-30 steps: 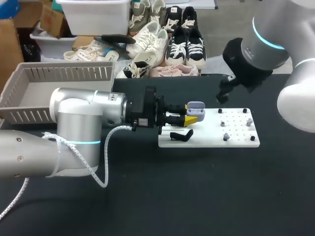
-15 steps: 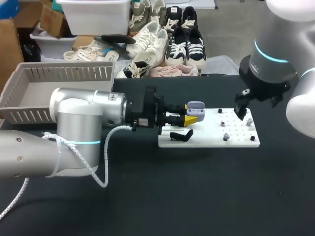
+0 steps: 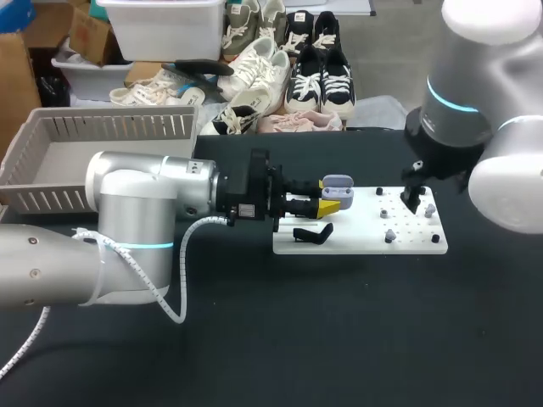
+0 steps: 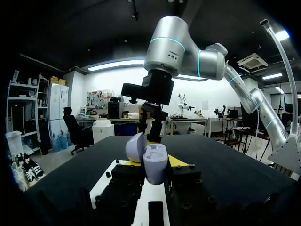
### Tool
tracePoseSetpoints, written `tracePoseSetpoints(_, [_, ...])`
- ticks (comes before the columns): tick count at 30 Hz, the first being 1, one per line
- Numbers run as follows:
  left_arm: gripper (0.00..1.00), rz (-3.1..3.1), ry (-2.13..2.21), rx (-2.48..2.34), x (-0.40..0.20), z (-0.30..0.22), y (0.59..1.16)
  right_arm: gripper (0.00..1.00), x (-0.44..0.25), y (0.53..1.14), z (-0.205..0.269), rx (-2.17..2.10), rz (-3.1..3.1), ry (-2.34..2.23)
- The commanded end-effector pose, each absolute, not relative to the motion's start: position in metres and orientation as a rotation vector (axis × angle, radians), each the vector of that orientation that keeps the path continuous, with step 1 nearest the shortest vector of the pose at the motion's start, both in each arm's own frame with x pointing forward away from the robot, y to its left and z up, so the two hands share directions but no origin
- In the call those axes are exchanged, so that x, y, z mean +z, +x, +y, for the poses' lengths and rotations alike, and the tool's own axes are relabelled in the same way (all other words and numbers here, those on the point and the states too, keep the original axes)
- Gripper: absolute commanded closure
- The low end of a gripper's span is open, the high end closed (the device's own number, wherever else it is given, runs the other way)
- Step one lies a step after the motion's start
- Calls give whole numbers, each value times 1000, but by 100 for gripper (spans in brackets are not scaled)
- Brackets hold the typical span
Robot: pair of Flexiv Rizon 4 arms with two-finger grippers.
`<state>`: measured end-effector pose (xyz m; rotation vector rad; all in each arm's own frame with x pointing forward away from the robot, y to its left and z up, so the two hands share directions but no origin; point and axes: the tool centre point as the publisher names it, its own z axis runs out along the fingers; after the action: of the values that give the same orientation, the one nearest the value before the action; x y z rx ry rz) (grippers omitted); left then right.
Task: Pick up each earbud case from the left stands, insert the matching earbuds, close the lid, and place the case in the box.
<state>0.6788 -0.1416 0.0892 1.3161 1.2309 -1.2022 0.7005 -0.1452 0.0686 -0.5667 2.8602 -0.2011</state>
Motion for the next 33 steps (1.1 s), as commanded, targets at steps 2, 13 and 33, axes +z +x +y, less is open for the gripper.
tracePoseSetpoints(2, [100, 1232, 1316, -1201, 89, -142, 679, 55, 57, 709, -145, -210, 2873, -570])
tracePoseSetpoints(13, [100, 1232, 1316, -1201, 89, -142, 679, 53, 42, 714, -149, -218, 2887, -556])
tracePoseSetpoints(33, [100, 1232, 1316, -1201, 89, -142, 679, 57, 30, 718, -150, -224, 2905, -551])
